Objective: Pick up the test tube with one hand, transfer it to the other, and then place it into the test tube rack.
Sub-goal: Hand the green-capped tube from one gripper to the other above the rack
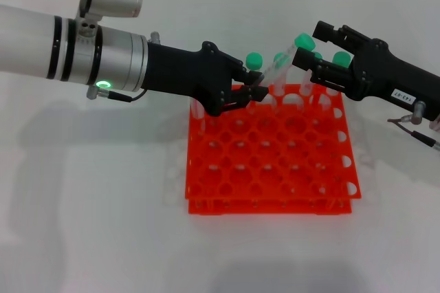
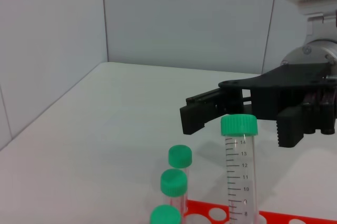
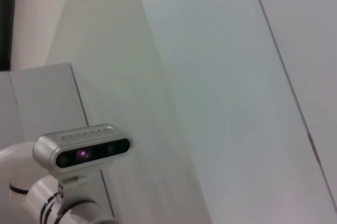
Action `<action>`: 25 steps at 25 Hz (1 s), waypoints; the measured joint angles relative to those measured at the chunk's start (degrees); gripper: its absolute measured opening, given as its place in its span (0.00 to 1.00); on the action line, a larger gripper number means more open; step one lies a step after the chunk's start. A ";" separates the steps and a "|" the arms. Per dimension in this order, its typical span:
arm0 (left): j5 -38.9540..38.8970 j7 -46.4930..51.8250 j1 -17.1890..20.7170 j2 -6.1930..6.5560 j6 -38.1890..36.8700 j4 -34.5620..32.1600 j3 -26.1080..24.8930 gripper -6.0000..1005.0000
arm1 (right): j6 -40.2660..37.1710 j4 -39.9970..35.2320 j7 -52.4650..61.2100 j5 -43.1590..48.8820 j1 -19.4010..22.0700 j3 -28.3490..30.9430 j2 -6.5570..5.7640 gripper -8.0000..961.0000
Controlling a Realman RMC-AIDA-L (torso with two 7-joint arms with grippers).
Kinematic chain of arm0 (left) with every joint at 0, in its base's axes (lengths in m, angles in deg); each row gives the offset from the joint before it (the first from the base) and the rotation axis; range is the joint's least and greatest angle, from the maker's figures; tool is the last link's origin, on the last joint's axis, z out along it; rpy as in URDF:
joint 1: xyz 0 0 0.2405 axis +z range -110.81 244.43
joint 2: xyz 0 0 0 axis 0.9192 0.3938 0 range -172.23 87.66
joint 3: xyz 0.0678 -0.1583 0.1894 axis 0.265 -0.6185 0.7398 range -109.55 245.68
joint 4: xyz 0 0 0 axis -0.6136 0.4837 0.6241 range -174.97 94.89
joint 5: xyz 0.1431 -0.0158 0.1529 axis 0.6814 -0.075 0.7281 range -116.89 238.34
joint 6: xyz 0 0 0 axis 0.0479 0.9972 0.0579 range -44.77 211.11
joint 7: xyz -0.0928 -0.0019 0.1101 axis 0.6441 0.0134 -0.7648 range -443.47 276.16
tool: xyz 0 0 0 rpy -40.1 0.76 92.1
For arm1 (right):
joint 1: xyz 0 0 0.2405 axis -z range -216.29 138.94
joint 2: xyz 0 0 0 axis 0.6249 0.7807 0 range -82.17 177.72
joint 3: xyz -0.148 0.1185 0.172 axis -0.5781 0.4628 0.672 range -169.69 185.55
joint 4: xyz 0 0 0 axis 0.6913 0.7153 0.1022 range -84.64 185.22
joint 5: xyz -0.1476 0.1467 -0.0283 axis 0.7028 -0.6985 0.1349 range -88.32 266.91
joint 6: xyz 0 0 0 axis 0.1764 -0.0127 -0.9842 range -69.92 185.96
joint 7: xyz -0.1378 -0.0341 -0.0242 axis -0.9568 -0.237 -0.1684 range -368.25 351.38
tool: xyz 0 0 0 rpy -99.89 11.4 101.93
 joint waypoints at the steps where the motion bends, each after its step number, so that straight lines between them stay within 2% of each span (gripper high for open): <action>1: -0.04 0.00 0.00 0.00 0.00 -0.03 -0.03 0.25 | 0.02 0.02 0.01 0.00 0.01 0.00 0.00 0.81; 23: -0.10 0.25 0.00 -0.61 0.62 -0.49 0.27 0.26 | -0.67 3.01 -2.22 -2.16 -0.07 0.04 0.00 0.80; 25: -0.10 0.26 0.02 -0.62 0.62 -0.49 0.22 0.26 | -0.68 3.01 -2.21 -2.16 0.01 0.02 0.00 0.76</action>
